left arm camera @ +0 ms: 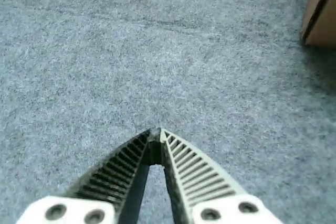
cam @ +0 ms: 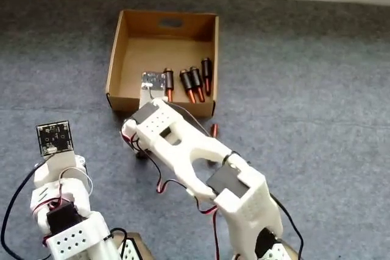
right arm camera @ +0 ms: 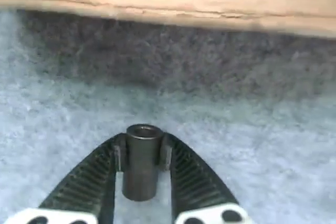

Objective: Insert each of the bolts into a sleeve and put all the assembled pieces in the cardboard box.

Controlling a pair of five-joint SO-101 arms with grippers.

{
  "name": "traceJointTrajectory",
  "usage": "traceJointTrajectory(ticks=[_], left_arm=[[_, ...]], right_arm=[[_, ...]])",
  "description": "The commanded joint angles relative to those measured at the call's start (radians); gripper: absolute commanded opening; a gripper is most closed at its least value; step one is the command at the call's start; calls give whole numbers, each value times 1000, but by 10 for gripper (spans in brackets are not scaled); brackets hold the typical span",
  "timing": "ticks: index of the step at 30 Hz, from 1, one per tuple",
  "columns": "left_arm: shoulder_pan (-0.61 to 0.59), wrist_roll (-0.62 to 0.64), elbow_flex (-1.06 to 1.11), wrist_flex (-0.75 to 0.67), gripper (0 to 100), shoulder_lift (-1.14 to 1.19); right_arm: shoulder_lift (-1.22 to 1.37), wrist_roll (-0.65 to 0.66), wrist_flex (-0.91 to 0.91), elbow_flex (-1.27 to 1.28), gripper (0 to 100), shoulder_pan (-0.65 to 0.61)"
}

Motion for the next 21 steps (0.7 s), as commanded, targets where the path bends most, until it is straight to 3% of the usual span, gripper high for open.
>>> traceJointTrajectory(ticks=[1,10,15,21], left_arm=[[8,-8,-7,-14,27,-5],[8,-8,-7,-14,27,-5],[8,-8,-7,-14,27,-5],[8,-8,-7,-14,27,-5]], right_arm=[[-150,143,21,50,5,21],[-395,427,15,450,5,39],[-495,598,-120,674,5,45],[-499,715,-203,835,32,45]])
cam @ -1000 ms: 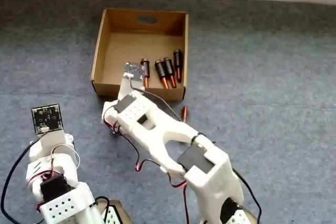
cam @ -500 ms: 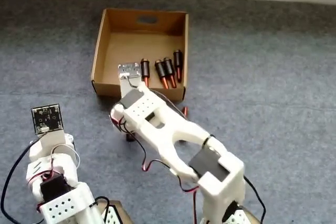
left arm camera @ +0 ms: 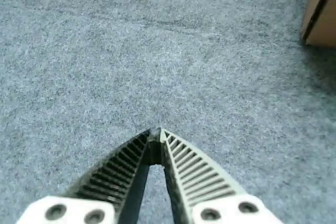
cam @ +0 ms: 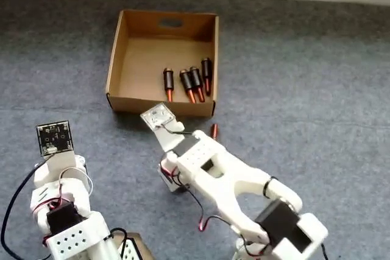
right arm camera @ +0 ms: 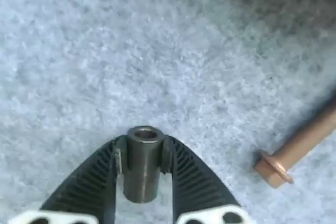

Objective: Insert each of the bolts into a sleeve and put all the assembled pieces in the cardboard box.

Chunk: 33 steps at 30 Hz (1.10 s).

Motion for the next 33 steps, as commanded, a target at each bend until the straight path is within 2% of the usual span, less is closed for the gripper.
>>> traceJointTrajectory(ticks=[1,5,13,33], left_arm=[[8,-8,-7,-14,27,-5],[8,-8,-5,-14,27,-5],[8,-8,-5,-14,27,-5],[8,-8,-5,-14,27,-5]], right_arm=[[-8,60,-8,56,60,10],[-13,69,44,51,177,10],[-19,178,208,-44,180,10],[-7,173,53,-48,177,4]])
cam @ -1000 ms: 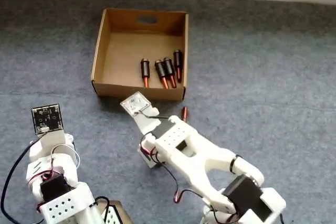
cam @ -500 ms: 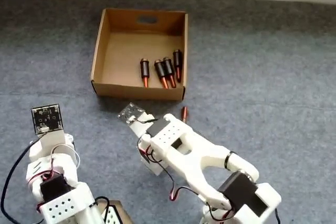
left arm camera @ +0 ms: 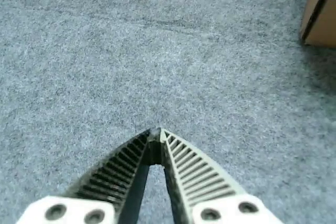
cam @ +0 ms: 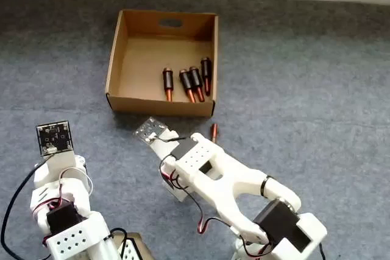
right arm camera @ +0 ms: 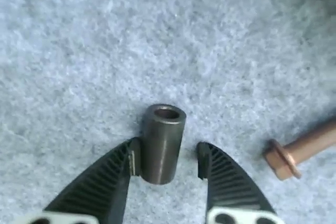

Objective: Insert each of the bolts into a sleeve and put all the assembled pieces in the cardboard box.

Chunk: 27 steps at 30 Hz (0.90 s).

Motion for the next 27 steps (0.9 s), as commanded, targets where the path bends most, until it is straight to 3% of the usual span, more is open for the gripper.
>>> traceJointTrajectory(ticks=[1,8,12,16,22,27], left_arm=[[8,-8,-5,-14,27,-5],[8,-8,-5,-14,27,-5],[8,-8,-5,-14,27,-5],[8,-8,-5,-14,27,-5],[8,-8,-4,-14,27,-5],[13,-8,-2,-14,27,-5]], right_arm=[[-1,8,-58,-18,177,8],[-1,12,-113,28,168,8],[-2,14,-113,51,0,8],[-38,14,-76,45,7,13],[-415,14,10,54,6,19],[-757,14,27,105,6,163]])
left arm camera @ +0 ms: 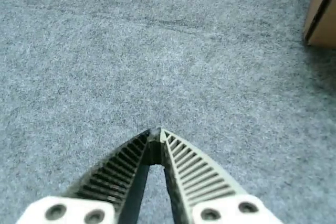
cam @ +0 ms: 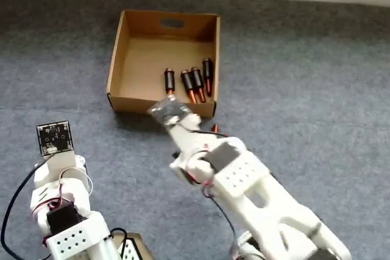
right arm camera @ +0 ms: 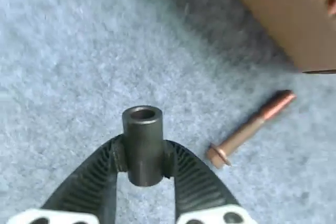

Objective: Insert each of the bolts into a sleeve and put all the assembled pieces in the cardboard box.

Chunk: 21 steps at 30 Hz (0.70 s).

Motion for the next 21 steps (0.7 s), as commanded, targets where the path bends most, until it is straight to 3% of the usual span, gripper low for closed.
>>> traceJointTrajectory(ticks=[1,7,10,14,21], left_arm=[[13,-8,-2,-14,27,-5],[16,-8,-1,-14,30,-5],[18,-9,16,-18,30,-5],[24,-12,15,-17,30,-5],[133,-129,-22,-12,30,1]], right_arm=[[-265,8,5,16,6,136],[-483,-11,-88,168,6,404],[-541,-94,-180,297,6,499],[-590,-157,-240,378,6,593],[-608,-161,-260,447,6,737]])
